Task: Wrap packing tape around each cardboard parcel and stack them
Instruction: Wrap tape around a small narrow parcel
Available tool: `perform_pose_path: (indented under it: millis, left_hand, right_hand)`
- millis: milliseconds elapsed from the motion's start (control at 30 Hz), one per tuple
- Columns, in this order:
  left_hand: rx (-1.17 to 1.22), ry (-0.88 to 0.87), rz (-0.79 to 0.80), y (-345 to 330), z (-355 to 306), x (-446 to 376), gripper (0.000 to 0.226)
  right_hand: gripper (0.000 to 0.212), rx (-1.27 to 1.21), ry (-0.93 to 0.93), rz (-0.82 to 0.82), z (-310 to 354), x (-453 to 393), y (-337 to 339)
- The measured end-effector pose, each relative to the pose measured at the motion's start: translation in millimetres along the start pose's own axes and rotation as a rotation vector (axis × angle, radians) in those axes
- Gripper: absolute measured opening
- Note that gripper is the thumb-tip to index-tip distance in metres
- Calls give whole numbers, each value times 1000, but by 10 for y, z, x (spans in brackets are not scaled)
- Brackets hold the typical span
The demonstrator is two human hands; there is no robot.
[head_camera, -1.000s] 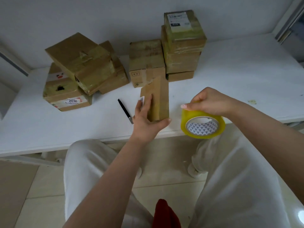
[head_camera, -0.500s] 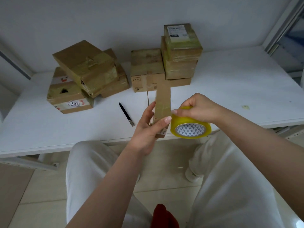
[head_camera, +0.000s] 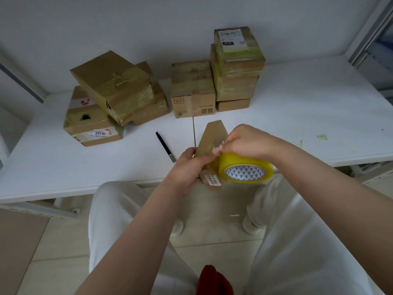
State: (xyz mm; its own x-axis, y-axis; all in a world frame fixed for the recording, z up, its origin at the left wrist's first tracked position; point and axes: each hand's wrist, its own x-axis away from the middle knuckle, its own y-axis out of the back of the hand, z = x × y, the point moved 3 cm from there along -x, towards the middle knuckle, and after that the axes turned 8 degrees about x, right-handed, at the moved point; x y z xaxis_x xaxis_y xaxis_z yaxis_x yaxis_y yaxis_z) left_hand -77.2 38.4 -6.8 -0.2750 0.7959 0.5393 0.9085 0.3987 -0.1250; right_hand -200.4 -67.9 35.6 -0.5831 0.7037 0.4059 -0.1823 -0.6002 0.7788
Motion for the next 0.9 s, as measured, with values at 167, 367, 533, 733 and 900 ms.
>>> perform_pose_path:
  millis: [167, 367, 533, 733, 900]
  left_hand:
    - [2, 128, -7, 35, 92, -76, 43]
    - [-302, -7, -140, 80, 35, -181, 53]
    - [-354, -214, -284, 195, -114, -333, 33]
    - [-740, -354, -365, 172, -100, -389, 45]
    - [-712, -422, -442, 312, -281, -371, 48]
  right_hand:
    - [24, -178, 87, 283, -43, 77, -49]
    - [53, -305, 133, 324, -49, 54, -82]
    - [65, -366, 153, 326, -159, 11, -71]
    - [45, -449, 190, 276, -93, 28, -59]
    - [51, -422, 143, 115, -201, 21, 44]
